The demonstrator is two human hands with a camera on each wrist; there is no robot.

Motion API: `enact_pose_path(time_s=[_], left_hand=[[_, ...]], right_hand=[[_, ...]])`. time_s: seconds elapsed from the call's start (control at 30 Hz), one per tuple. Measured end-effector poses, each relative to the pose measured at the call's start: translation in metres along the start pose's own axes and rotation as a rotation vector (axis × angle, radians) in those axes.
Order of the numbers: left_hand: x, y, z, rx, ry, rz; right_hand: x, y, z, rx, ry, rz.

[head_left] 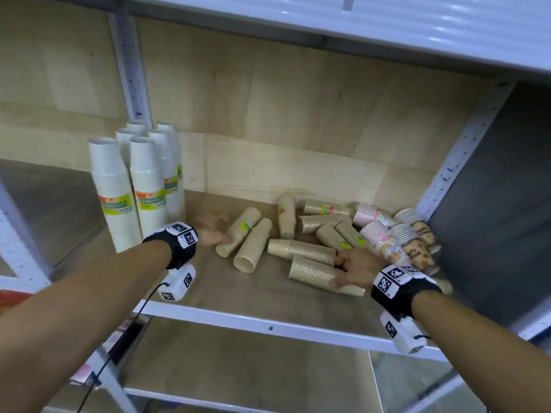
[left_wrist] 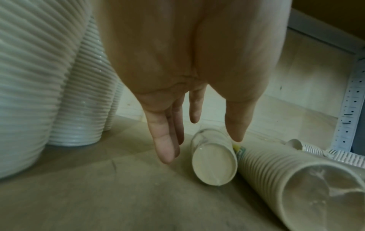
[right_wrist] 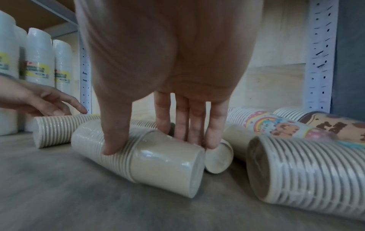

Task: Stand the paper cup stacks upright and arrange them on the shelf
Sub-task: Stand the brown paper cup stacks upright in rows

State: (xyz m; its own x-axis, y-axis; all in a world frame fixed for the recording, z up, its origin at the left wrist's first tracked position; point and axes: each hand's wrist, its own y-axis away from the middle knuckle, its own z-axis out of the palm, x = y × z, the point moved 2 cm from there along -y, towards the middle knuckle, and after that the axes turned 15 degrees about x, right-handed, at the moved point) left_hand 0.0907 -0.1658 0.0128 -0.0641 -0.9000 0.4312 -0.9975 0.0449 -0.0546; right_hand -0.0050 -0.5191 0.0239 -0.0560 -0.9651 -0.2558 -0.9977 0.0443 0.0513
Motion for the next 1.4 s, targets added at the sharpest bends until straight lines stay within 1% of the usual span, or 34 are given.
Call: enact_pose_path(time_s=[0.07,0.23,0.5,0.73,0.83,0.93,1.07,1.2,1.4], left_hand=[[0.002,0.000,0.005,-0.019,0.037,-0.010],[0.001,0.000,0.017,-0.106,0.165,-0.099],[-0.001,-0.002,0.007,-0.087,0.164,-0.083],[0.002,-0.012,-0.009,-0.001,0.156,-0.093],[0.007,-0.016,-0.019,0.042,0.163,-0.074],[0.013,-0.022,-0.028,0.131,0.193,-0.029],[0.029,-0.028,-0.043,0.276,0.262,-0.034],[0.042,-0.034,-0.057,0.312,0.279,-0.005],[0.057,-0.045,-0.085,0.342,0.219,0.032]], right_hand=[[0.004,-0.002,0.005,-0.010,0.013,-0.011],[0.007,-0.001,0.013,-0.026,0.064,-0.045],[0.002,-0.006,0.001,-0.022,0.057,-0.041],[-0.018,-0.018,-0.030,0.004,0.039,-0.081],[-0.029,-0.024,-0.042,0.047,-0.020,-0.086],[-0.042,-0.035,-0.050,0.081,-0.088,-0.101],[-0.063,-0.048,-0.059,0.091,-0.223,-0.138],[-0.086,-0.063,-0.066,0.118,-0.341,-0.184],[-0.121,-0.088,-0.091,0.211,-0.411,-0.243]])
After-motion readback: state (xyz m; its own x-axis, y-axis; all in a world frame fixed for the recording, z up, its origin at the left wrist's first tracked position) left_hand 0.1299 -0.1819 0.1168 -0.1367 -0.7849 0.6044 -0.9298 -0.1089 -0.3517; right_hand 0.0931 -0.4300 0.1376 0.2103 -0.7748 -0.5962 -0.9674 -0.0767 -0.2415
